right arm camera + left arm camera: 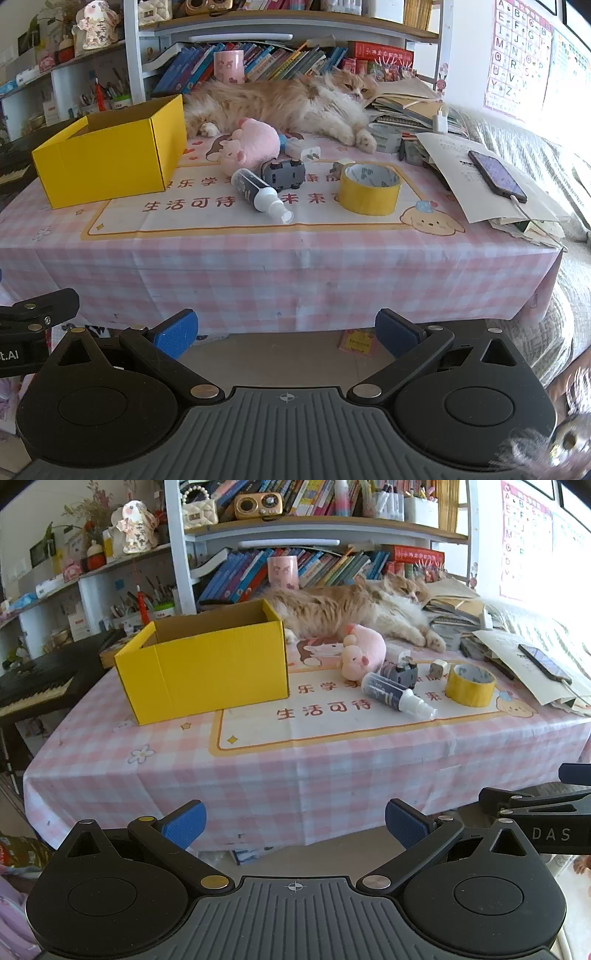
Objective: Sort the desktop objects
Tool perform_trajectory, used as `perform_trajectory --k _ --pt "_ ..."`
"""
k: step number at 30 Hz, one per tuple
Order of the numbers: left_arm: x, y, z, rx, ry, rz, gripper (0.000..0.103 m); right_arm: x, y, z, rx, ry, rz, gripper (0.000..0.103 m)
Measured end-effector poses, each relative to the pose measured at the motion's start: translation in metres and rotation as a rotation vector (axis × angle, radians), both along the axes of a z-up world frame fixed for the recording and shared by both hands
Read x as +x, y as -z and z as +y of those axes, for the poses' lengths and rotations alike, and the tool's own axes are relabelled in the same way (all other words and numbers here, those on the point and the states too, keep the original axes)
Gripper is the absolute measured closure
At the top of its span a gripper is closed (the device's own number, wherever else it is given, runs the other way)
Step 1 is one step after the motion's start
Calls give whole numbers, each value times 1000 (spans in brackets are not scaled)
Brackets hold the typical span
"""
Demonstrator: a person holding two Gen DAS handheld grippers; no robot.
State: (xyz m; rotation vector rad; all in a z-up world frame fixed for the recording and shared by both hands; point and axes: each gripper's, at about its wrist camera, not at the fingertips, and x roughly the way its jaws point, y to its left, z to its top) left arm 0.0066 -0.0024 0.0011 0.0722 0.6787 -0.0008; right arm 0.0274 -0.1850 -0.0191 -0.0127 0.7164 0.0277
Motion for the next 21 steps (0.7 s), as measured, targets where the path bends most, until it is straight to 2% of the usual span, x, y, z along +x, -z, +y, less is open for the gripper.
perform_trajectory --k 12,21 --pt "6 1 6 -36 9 11 0 2 2 0 2 6 4 0" --pt "9 0 10 -29 2 5 0 8 3 -1 7 27 15 0"
